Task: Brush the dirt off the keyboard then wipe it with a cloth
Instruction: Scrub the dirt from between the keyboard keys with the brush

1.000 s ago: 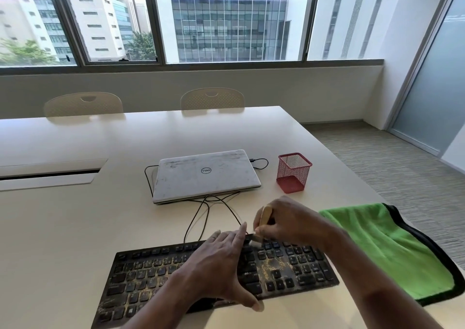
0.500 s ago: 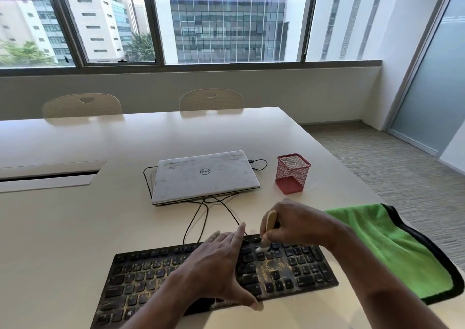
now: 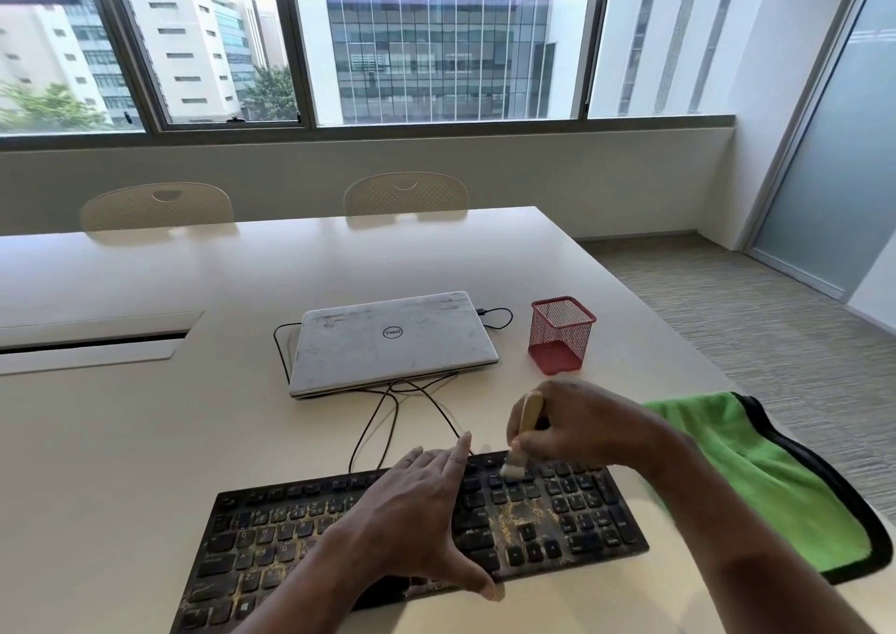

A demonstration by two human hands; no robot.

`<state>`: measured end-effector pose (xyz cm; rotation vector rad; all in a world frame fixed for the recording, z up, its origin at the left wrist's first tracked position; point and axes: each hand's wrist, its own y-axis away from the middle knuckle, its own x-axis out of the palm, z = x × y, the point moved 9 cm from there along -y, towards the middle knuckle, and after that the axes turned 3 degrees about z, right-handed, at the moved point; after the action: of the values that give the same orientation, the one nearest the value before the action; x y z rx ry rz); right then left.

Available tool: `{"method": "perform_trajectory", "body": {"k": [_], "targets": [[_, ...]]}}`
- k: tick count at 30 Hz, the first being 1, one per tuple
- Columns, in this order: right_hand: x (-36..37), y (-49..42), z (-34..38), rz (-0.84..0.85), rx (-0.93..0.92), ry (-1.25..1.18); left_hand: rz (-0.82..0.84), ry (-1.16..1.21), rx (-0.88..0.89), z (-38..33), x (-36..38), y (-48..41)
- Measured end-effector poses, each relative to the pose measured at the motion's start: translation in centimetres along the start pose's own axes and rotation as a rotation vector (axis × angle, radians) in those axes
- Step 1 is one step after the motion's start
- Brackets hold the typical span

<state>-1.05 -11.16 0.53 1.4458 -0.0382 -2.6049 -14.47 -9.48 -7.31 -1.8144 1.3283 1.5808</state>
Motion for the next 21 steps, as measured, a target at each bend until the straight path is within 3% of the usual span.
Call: {"method": "perform_trajectory", "body": {"k": [4,10,15,21], "targets": [[-0.5,-0.3,-0.3,-0.141,0.053,0.005,0.011,0.0,0.003,-0.2,0.2,-0.2],[1.7,0.3,-1.5,-0.015,0.14,-0.004,-0.004,-0.019,0.007,0.0,0.4,-0.5],[-0.2,-0.2,-1.4,-0.208,0.147,-0.016,-0.001,-0.031,0.009,0.0,0.6,-0.5],[2.1,0.3,-1.5,-0.008,0.184,-0.004,-0.015,-0.042,0.018,0.0,0.6,-0.6]]}}
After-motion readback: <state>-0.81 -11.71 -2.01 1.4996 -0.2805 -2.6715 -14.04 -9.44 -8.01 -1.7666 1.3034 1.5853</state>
